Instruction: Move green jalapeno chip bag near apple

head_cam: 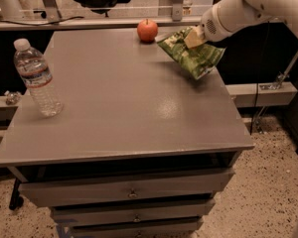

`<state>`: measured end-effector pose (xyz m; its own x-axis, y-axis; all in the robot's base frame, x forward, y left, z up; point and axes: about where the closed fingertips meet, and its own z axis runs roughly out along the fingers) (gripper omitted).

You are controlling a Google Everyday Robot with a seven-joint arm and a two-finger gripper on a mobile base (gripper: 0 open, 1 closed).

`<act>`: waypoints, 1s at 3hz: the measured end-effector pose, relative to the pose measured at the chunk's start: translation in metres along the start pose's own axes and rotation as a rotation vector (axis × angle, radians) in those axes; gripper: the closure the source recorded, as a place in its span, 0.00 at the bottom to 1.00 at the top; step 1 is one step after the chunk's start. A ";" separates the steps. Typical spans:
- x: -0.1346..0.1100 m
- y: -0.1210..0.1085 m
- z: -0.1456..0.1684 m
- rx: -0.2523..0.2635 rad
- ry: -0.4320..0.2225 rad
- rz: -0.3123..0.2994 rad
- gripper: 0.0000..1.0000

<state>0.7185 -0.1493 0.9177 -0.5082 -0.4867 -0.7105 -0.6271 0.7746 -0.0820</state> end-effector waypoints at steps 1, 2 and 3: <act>-0.027 -0.040 0.027 0.067 -0.023 0.095 1.00; -0.050 -0.064 0.051 0.132 -0.027 0.151 1.00; -0.062 -0.082 0.074 0.192 -0.012 0.190 1.00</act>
Offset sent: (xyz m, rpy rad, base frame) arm 0.1487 -0.0055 0.0159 0.0375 -0.0469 -0.3037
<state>0.8451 -0.1524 0.9172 -0.5987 -0.3214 -0.7337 -0.3968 0.9147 -0.0770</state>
